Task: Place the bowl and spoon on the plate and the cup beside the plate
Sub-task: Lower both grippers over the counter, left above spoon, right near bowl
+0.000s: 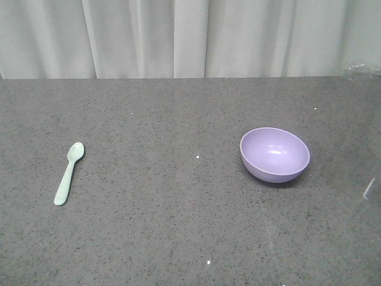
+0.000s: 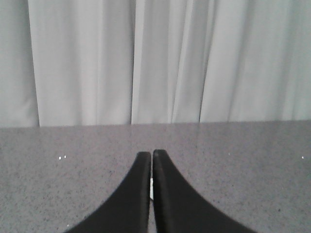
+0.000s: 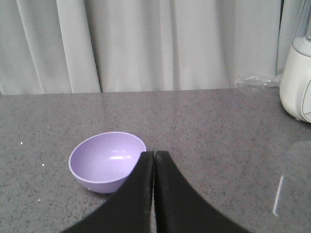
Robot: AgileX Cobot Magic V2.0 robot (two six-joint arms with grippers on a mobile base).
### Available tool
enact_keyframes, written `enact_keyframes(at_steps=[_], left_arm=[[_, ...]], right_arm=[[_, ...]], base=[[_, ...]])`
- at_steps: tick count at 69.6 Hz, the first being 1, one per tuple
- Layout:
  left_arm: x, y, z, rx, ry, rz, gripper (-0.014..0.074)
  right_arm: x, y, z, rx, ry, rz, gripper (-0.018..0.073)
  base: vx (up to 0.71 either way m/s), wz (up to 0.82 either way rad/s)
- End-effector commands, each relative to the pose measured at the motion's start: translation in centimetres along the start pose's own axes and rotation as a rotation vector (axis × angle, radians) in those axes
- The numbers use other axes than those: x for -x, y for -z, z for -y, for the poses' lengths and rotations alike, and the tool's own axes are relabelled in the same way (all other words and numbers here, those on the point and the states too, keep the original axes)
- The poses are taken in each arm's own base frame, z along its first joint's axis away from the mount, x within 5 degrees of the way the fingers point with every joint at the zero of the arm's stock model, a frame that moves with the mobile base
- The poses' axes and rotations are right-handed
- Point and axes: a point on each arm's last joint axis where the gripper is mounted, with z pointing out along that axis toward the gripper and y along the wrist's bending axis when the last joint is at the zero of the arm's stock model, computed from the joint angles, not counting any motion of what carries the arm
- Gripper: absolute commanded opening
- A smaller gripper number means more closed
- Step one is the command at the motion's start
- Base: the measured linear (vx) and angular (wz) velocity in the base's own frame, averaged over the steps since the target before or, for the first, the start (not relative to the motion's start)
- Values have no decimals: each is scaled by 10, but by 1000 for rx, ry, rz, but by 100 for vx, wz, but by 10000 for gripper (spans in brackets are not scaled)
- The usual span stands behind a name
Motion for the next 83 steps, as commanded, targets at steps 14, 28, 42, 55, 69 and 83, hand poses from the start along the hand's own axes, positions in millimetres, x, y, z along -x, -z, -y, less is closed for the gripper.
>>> enact_keyframes(at_steps=[14, 28, 42, 55, 69, 83], left_arm=[[76, -43, 10, 23, 47, -298, -6], [92, -78, 12, 49, 46, -523, -6], [83, -100, 11, 65, 44, -662, -6], [81, -102, 11, 68, 44, -681, -6], [80, -101, 11, 69, 44, -695, -4], [79, -101, 11, 71, 45, -707, 83]], right_arm=[[61, -33, -2, -57, 6, -324, -6], [59, -65, -2, -78, 12, -526, -6], [53, -76, -2, -84, 15, -591, -6], [52, -76, -2, -85, 15, -603, -5], [53, -76, -2, -84, 15, -599, 27], [52, -76, -2, -79, 23, -604, 182]], base=[[0, 0], [0, 0], [0, 0], [0, 0], [0, 0], [0, 0]])
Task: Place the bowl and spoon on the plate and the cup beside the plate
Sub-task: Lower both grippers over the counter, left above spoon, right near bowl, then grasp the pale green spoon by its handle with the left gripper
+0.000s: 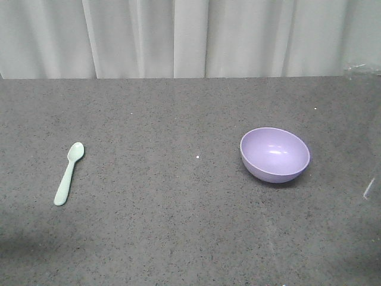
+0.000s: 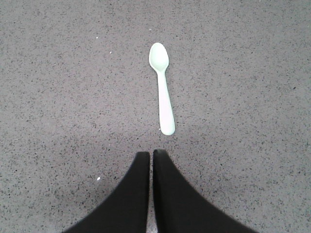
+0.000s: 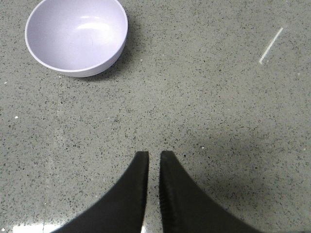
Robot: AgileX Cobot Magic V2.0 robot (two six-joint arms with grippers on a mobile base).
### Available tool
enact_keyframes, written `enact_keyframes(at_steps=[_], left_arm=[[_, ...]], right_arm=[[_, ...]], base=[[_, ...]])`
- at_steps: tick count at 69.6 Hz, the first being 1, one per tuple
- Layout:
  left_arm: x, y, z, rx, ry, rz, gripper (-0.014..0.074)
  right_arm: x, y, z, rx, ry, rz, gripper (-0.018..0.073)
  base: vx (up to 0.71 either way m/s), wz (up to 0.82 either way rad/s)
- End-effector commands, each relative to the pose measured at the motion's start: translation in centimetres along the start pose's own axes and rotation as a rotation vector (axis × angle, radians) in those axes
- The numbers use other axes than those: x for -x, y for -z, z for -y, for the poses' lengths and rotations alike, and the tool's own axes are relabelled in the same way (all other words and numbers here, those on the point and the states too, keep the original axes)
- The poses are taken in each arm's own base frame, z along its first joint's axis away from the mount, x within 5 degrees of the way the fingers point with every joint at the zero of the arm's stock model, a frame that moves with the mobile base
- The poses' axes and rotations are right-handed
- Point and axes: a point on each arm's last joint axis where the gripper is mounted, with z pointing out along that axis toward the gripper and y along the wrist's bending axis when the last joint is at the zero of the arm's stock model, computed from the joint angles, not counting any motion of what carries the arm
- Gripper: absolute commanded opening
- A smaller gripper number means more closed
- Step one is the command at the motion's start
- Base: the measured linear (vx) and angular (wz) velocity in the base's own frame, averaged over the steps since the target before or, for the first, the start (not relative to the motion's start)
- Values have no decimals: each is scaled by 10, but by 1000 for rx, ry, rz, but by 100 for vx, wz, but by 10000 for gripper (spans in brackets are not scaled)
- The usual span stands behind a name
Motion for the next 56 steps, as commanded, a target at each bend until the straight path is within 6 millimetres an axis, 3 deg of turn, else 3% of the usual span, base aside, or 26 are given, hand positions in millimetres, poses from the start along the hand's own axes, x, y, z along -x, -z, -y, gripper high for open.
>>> enact_keyframes(at_steps=[1, 16, 24, 29, 46, 56], left_arm=[[9, 10, 3, -20, 6, 74, 89], [9, 10, 3, -17, -7, 73, 406], [9, 10, 3, -19, -5, 75, 586], [8, 10, 3, -19, -4, 74, 650], [11, 9, 5, -47, 7, 98, 654], [17, -11, 15, -108, -2, 28, 622]], right_arm=[[10, 8, 1, -3, 7, 78, 197], [11, 8, 1, -2, 8, 88, 449], [11, 8, 1, -2, 8, 88, 512], [11, 8, 1, -2, 7, 88, 528], [11, 8, 1, -1, 7, 90, 528], [11, 8, 1, -1, 7, 90, 528]], base=[[0, 0], [0, 0], [0, 0], [0, 0], [0, 0], [0, 0]])
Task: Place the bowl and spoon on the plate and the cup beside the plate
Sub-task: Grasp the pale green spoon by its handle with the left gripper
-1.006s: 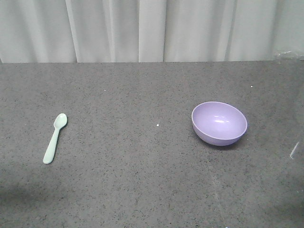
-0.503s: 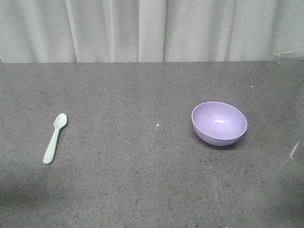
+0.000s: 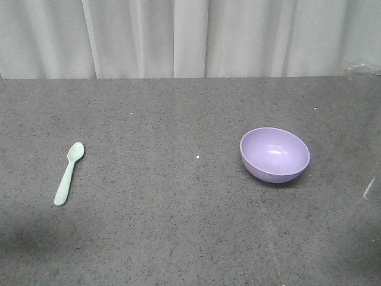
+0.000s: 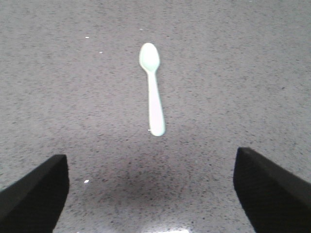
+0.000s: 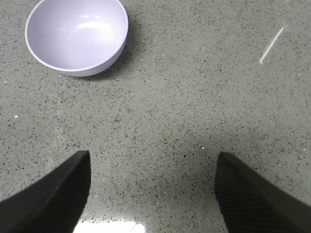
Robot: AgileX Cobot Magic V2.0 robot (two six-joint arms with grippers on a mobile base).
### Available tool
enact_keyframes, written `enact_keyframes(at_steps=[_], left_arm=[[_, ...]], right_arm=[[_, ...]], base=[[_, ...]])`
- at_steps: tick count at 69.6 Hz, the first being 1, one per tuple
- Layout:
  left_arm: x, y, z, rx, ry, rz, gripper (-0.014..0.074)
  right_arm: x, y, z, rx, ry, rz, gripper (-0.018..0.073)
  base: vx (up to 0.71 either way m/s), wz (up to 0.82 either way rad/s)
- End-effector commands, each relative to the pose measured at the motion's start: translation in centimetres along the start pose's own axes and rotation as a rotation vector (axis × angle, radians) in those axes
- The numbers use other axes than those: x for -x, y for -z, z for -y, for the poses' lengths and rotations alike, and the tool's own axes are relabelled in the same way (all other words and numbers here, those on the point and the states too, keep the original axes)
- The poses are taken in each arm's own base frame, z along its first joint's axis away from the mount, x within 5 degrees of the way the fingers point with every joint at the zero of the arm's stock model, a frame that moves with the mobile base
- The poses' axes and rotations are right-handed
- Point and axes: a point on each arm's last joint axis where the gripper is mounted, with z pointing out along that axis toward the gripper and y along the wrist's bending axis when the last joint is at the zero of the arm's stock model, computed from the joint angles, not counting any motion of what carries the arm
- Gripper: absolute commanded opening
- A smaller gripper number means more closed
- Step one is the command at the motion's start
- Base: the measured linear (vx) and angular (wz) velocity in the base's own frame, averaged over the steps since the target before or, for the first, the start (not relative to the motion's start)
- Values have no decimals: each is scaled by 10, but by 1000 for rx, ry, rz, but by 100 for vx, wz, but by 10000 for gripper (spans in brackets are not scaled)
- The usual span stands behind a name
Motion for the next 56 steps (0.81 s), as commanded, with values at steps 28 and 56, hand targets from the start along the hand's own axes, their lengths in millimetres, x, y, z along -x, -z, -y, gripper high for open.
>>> enact_keyframes(at_steps=[28, 56], left_arm=[[33, -124, 32, -55, -47, -142, 592], [35, -201, 23, 70, -40, -158, 592]], right_arm=[[11, 8, 1, -2, 5, 89, 528], [11, 8, 1, -1, 5, 95, 528]], base=[[0, 0], [0, 0]])
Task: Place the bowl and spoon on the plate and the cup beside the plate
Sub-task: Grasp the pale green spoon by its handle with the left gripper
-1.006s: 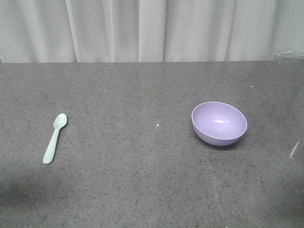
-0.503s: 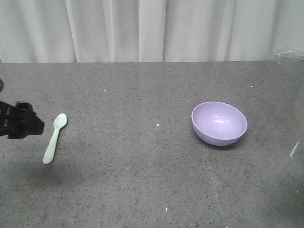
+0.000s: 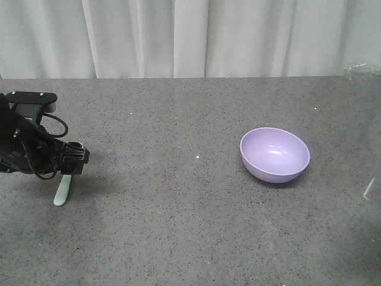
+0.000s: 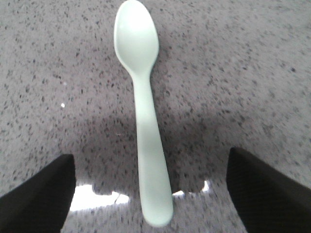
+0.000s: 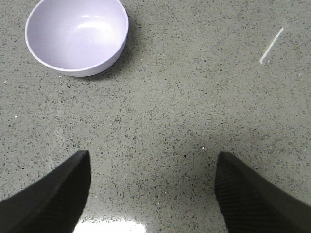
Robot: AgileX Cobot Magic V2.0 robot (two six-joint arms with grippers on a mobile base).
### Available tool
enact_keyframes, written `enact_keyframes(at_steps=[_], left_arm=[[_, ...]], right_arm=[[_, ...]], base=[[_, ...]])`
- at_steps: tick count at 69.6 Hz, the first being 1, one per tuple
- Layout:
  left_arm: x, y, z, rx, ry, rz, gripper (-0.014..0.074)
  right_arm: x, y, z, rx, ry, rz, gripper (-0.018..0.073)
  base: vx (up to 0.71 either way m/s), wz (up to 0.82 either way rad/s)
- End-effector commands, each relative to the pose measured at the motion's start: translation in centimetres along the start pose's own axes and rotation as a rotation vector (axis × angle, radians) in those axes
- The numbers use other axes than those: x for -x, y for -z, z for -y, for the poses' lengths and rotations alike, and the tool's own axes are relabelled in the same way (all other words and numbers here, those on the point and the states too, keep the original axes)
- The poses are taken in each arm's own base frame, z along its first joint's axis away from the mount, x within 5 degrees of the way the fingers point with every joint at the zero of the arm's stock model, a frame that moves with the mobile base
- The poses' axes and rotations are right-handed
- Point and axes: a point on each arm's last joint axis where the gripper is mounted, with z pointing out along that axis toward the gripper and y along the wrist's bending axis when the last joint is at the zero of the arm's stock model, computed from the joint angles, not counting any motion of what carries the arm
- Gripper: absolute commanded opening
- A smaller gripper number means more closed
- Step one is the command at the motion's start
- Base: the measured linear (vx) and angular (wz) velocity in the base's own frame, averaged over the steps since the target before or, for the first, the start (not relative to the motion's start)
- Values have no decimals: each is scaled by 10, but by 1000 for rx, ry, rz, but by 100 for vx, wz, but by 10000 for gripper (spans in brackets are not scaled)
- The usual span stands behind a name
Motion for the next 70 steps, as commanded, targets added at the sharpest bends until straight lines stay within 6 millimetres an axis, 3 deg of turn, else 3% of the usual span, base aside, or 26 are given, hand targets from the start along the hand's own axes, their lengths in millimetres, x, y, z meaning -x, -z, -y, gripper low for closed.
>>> enact_keyframes(at_steps=[1, 32, 47, 58, 70], left_arm=[[16, 8, 4, -24, 10, 122, 592], [22, -34, 8, -34, 31, 122, 592], [20, -42, 8, -27, 31, 94, 571], [20, -42, 8, -26, 31, 90, 482], [19, -42, 8, -23, 31, 82, 284]], right_arm=[[11, 8, 1, -2, 6, 96, 528], [11, 8, 1, -2, 6, 97, 528], [11, 8, 1, -2, 6, 96, 528], [11, 8, 1, -2, 6, 96, 528], [11, 8, 1, -2, 6, 96, 528]], base=[[0, 0], [0, 0], [0, 0], [0, 0], [0, 0]])
